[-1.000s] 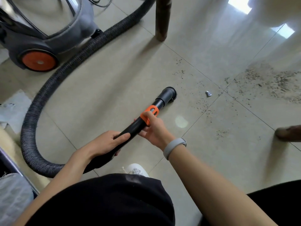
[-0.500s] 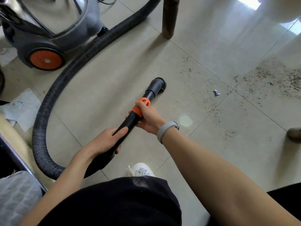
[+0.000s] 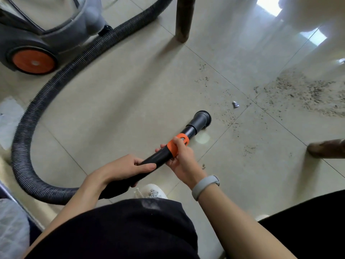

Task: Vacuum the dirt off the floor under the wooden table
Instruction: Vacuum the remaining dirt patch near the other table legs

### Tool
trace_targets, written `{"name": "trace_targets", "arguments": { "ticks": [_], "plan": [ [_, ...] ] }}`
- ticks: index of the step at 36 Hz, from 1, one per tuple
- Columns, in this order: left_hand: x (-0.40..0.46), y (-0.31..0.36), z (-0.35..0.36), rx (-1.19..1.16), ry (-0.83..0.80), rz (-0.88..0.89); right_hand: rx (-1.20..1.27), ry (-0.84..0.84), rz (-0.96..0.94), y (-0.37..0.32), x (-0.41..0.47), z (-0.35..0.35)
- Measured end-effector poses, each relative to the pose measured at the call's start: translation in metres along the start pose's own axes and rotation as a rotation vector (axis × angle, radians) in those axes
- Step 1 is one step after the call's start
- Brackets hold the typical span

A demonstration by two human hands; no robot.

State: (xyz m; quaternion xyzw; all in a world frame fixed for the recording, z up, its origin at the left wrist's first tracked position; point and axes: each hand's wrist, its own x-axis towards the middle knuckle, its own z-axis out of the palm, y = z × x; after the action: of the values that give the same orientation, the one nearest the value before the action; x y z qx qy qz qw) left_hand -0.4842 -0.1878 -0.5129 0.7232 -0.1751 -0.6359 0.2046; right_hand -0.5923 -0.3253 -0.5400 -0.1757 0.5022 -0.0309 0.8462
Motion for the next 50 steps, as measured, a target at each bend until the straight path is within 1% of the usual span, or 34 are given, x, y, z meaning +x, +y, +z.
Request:
{"name": "trace_targets", "arguments": {
  "ticks": [2, 5, 12, 15, 19, 26, 29, 31, 33, 36, 39, 42, 47, 50],
  "plan": [
    [0.0, -0.001, 0.001, -0.005, 0.012, 0.009, -0.018, 0.008, -0.006, -0.001, 0.0, 0.0],
    [0.0, -0.008, -0.001, -0.043, 0.074, 0.025, -0.106, 0.001, 0.006, -0.005, 0.005, 0.013],
    [-0.007, -0.021, -0.01, -0.221, 0.281, 0.018, -0.362, -0.119, 0.069, -0.013, 0.033, 0.063],
    [-0.005, -0.019, -0.014, -0.247, 0.346, 0.018, -0.44, -0.148, 0.082, -0.018, 0.041, 0.08],
    [0.007, -0.009, -0.02, -0.257, 0.366, 0.028, -0.471, -0.122, 0.025, -0.03, 0.048, 0.086],
    [0.033, 0.026, -0.014, -0.131, 0.21, 0.05, -0.325, 0.037, -0.123, -0.048, 0.048, 0.053],
    [0.04, 0.038, -0.007, -0.12, 0.19, 0.063, -0.323, 0.114, -0.183, -0.057, 0.053, 0.047],
    [0.045, 0.045, -0.01, -0.063, 0.248, 0.072, -0.318, 0.138, -0.209, -0.066, 0.06, 0.05],
    [0.052, 0.051, -0.016, 0.015, 0.34, 0.077, -0.328, 0.123, -0.207, -0.078, 0.067, 0.057],
    [0.064, 0.061, -0.024, 0.066, 0.46, 0.063, -0.397, 0.113, -0.191, -0.099, 0.077, 0.07],
    [0.076, 0.08, -0.028, 0.113, 0.536, 0.077, -0.452, 0.122, -0.21, -0.12, 0.085, 0.08],
    [0.09, 0.096, -0.032, 0.13, 0.55, 0.107, -0.471, 0.134, -0.234, -0.139, 0.094, 0.083],
    [0.113, 0.118, -0.038, 0.096, 0.513, 0.153, -0.461, 0.15, -0.247, -0.167, 0.105, 0.078],
    [0.12, 0.134, -0.041, 0.12, 0.495, 0.17, -0.44, 0.161, -0.259, -0.182, 0.109, 0.074]
  ]
}}
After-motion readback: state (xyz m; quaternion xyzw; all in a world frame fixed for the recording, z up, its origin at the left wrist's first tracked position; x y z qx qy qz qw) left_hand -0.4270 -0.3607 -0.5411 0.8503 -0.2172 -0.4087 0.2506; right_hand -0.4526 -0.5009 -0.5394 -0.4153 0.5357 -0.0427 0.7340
